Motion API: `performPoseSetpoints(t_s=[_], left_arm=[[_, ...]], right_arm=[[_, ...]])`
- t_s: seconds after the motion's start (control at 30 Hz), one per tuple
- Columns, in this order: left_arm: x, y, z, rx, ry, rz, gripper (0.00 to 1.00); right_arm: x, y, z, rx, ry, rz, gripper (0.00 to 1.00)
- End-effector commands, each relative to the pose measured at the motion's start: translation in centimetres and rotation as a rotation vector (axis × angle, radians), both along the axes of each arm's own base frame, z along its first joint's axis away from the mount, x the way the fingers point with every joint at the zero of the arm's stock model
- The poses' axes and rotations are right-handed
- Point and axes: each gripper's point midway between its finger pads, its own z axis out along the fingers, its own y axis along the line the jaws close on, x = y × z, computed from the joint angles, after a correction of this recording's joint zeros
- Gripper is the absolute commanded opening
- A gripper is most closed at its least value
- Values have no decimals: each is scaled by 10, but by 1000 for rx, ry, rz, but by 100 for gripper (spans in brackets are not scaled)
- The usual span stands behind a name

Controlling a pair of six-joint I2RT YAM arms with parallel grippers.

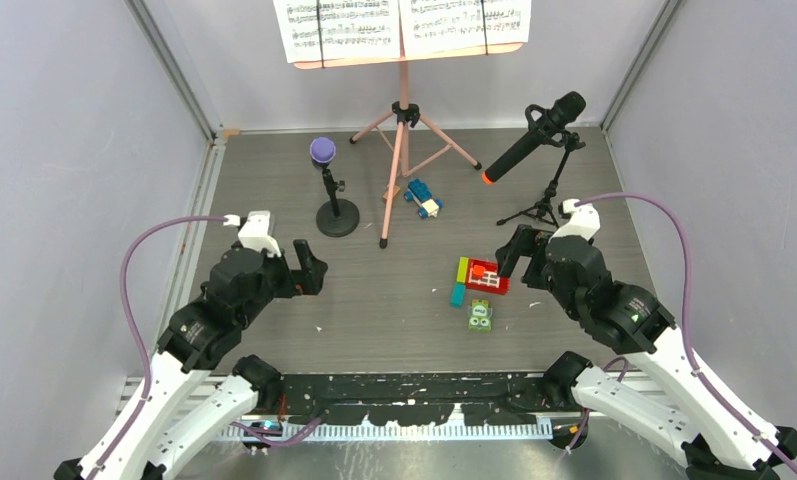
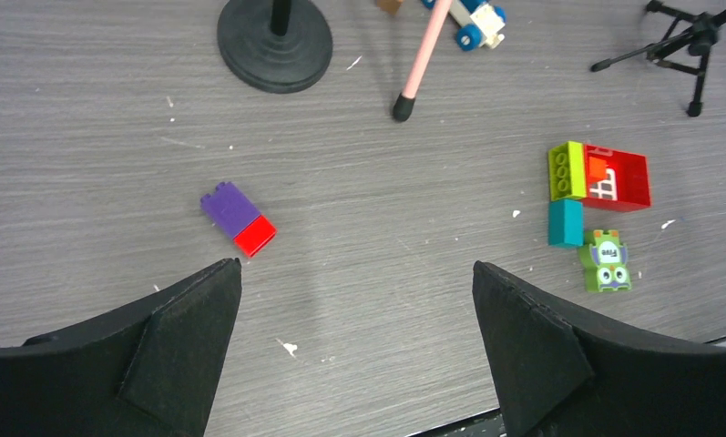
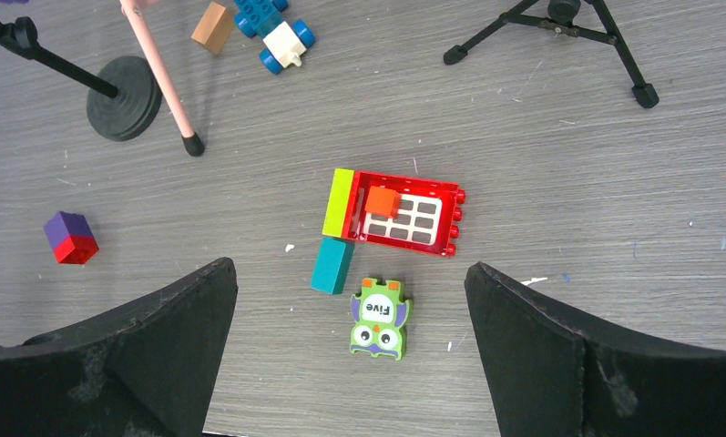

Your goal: Pack up the instrument practice props

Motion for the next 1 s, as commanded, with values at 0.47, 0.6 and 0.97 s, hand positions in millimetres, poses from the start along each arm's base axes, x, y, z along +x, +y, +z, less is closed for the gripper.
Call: performPoseSetpoints(t_s=[0.47,0.6,0.97], left_arm=[[-25,15,53,60,-85,-84,95],[-30,30,55,84,-95,-33,95],[-38,35,52,77,-100,-28,92]], right_arm=[[41,73,51,97,-163,234,100],[69,100,68,108,-261,282,100],[153,158,93,43,-423,293,100]])
